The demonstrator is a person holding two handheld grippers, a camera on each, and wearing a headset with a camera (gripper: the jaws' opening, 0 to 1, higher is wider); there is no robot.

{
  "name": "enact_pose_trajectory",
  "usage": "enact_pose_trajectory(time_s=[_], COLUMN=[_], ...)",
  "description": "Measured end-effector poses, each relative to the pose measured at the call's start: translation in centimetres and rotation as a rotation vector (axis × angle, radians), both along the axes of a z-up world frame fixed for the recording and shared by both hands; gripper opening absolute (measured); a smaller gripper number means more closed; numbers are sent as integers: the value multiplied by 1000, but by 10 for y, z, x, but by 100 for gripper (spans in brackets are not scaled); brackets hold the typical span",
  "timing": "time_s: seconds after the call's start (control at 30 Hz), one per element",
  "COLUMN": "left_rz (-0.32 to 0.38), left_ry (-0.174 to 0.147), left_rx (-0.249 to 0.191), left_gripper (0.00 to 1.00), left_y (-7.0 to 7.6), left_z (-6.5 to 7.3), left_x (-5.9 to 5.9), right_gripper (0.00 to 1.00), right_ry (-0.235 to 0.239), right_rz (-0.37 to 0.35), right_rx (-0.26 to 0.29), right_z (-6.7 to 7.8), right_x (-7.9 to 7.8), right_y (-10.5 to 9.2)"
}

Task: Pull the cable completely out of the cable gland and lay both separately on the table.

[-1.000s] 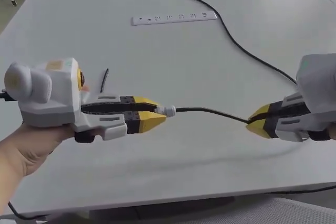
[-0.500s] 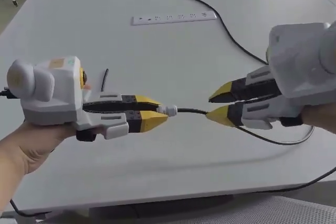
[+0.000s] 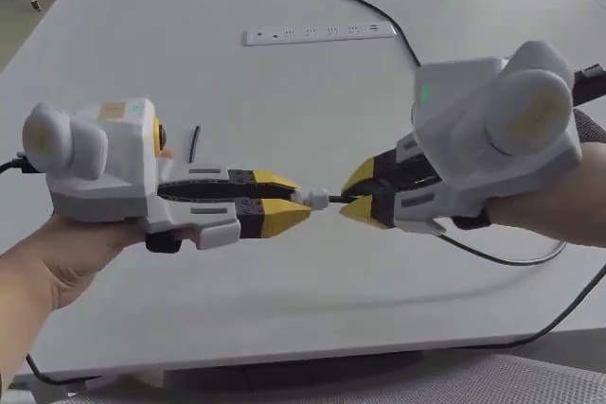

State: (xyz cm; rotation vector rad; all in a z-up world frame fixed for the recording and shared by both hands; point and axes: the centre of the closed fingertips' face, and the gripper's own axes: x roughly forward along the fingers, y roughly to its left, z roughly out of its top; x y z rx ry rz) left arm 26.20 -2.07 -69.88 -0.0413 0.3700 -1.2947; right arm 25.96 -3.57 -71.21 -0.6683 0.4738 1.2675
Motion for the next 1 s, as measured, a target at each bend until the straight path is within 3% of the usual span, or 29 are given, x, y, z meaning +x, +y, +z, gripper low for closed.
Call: enact_pose_trajectory(time_s=[0.43,1.0], left_rz=[-1,16], left_ry=[-2,-7], left_rx=[-14,-9], left_gripper=[15,15], left_y=[0,7], left_z=[3,1], left_x=[5,11], right_gripper=[0,0], right_ry=[31,42], right_rz=[-54,-177], right_rx=[38,22], right_z=[4,-6], right_x=[5,12], right_y=[-4,-45])
